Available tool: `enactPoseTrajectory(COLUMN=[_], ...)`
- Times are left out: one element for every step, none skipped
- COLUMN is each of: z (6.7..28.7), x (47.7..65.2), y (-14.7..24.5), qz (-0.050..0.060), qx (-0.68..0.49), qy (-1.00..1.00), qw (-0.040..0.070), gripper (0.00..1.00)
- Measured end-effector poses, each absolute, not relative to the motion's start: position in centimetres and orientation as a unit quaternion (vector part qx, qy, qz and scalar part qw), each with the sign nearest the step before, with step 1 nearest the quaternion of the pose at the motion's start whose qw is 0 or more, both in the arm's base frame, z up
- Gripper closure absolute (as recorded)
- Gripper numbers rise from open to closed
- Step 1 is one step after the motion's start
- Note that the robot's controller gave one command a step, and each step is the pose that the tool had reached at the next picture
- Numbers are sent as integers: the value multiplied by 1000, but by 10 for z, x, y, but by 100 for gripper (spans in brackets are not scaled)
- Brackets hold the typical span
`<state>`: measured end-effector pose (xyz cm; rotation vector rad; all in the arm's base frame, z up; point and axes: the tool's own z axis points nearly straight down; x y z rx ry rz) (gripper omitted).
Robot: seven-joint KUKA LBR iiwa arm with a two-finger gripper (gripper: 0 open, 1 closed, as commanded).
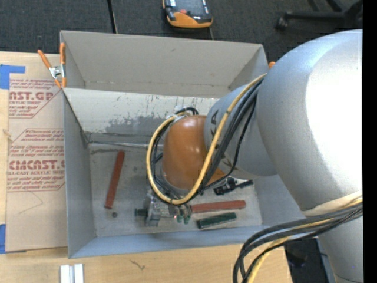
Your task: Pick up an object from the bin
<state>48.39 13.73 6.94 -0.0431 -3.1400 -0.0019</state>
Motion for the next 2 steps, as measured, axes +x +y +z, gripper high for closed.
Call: enactPoseTrajectory(z=[69, 72], x=[484, 483], y=[137, 137], qz=[-1, 0], qx=[-14, -14], qy=[-1000, -1000], qw=[1, 2], gripper=[100, 100])
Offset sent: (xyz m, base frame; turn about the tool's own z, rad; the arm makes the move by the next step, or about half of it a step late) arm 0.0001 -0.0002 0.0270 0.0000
